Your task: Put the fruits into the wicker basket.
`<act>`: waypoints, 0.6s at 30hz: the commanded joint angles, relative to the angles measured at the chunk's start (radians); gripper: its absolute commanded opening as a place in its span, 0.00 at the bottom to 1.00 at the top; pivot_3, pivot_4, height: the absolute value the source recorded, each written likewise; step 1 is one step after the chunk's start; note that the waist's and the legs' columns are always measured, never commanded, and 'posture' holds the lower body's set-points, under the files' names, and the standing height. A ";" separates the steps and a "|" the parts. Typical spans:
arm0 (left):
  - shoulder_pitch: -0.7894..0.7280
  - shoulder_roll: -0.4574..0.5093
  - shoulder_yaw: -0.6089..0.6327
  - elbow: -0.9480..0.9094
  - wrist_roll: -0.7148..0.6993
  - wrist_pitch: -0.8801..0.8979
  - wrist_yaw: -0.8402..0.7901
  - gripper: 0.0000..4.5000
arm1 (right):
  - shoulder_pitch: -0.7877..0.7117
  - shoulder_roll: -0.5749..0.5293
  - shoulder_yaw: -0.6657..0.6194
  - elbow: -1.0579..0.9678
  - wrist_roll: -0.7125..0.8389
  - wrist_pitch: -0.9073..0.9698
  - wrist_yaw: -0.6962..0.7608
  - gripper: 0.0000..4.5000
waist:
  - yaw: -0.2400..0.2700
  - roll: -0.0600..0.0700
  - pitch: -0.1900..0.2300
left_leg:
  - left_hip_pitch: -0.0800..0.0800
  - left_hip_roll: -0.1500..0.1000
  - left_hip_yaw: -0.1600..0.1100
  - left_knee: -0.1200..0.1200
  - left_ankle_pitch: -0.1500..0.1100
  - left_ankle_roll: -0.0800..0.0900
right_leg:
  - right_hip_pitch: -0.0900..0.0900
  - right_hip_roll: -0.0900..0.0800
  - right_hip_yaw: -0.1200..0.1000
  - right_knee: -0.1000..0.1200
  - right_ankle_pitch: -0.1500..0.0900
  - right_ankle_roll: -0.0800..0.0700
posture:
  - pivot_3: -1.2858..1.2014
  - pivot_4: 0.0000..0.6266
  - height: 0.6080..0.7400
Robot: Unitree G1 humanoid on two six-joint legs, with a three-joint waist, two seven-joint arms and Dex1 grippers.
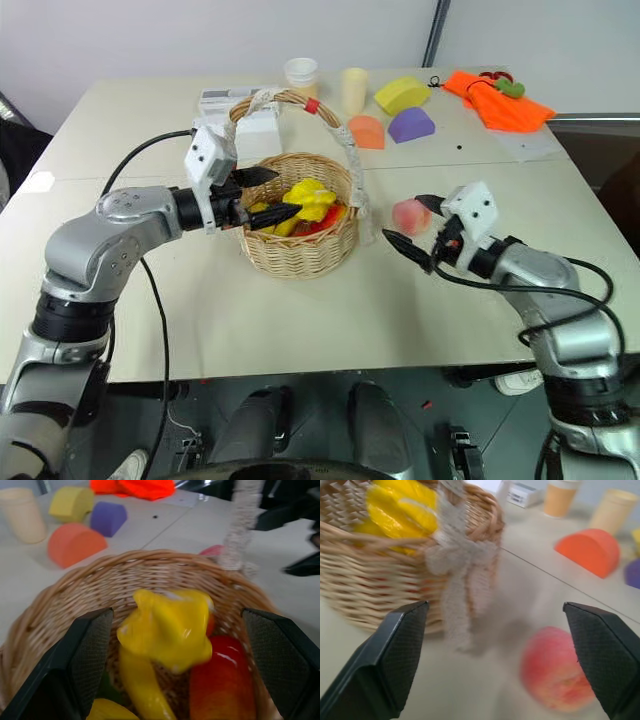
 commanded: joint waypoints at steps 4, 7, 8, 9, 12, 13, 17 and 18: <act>0.114 0.051 0.121 -0.118 -0.107 -0.041 -0.119 0.99 | -0.130 0.060 0.046 0.251 -0.164 -0.110 -0.080 1.00 | 0.014 0.000 0.000 | -0.001 0.002 0.000 0.001 0.000 0.000 | 0.000 0.000 0.000 0.000 0.000 0.000 | 0.52 0.24 1.00; 0.163 0.068 0.150 -0.158 -0.129 -0.042 -0.128 0.99 | -0.157 0.073 0.064 0.343 -0.198 -0.125 -0.070 1.00 | 0.012 0.000 0.000 | -0.001 0.002 0.001 0.002 0.000 0.000 | 0.001 -0.001 0.001 -0.001 0.000 0.000 | 0.52 0.24 1.00; 0.171 0.069 0.156 -0.166 -0.135 -0.041 -0.126 0.99 | -0.161 0.073 0.069 0.363 -0.210 -0.126 -0.069 1.00 | 0.013 0.000 0.000 | -0.001 0.002 0.001 0.002 0.000 0.000 | 0.001 -0.001 0.001 -0.001 0.000 0.000 | 0.52 0.24 1.00; 0.186 0.071 0.166 -0.183 -0.142 -0.044 -0.124 0.99 | -0.166 0.074 0.072 0.386 -0.218 -0.117 -0.071 1.00 | 0.012 0.000 0.000 | -0.001 0.002 0.001 0.002 0.000 0.000 | 0.001 -0.001 0.001 -0.002 0.000 0.000 | 0.52 0.24 1.00; 0.225 0.072 0.186 -0.231 -0.153 -0.074 -0.132 0.99 | -0.175 0.079 0.069 0.423 -0.229 -0.087 -0.078 1.00 | 0.010 0.000 0.000 | -0.001 0.002 0.002 0.002 0.000 0.000 | 0.001 -0.001 0.001 -0.001 0.000 0.000 | 0.52 0.24 1.00; 0.229 0.070 0.190 -0.240 -0.160 -0.078 -0.132 1.00 | -0.177 0.081 0.064 0.427 -0.228 -0.089 -0.078 0.94 | 0.010 0.000 0.000 | -0.001 0.002 0.002 0.002 0.000 0.000 | 0.001 -0.001 0.001 -0.001 0.000 0.000 | 0.52 0.24 1.00; 0.230 0.062 0.192 -0.252 -0.168 -0.097 -0.130 1.00 | -0.177 0.086 0.044 0.414 -0.217 -0.113 -0.072 0.59 | 0.009 0.000 0.000 | 0.000 0.002 0.002 0.002 0.000 0.000 | 0.001 0.001 0.001 0.000 0.000 -0.001 | 0.52 0.24 1.00; 0.230 0.063 0.188 -0.251 -0.162 -0.104 -0.129 1.00 | -0.167 0.083 0.036 0.392 -0.211 -0.121 -0.067 0.51 | 0.009 0.000 0.000 | 0.000 0.002 0.002 0.002 0.000 0.000 | 0.001 0.002 0.001 0.000 0.000 -0.001 | 0.52 0.24 1.00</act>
